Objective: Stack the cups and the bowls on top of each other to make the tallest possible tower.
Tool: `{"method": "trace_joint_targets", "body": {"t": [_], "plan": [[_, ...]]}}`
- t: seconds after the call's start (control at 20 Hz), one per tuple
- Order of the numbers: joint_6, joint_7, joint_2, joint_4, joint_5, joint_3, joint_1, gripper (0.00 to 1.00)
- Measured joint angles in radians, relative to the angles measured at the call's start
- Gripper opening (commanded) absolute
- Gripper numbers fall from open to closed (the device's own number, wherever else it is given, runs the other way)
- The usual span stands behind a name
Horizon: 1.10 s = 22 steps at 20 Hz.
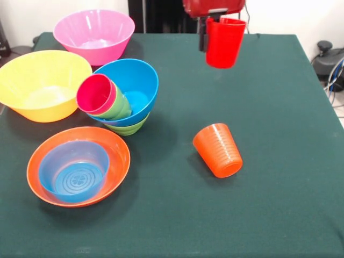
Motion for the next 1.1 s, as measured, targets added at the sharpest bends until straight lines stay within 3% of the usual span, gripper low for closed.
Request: {"method": "trace_joint_targets", "body": {"t": [0.55, 1.1], "plan": [[0.003, 0.000, -0.073, 0.002, 0.004, -0.002, -0.013, 0.00], [0.092, 0.000, -0.067, -0.105, 0.030, 0.003, -0.112, 0.00]]}}
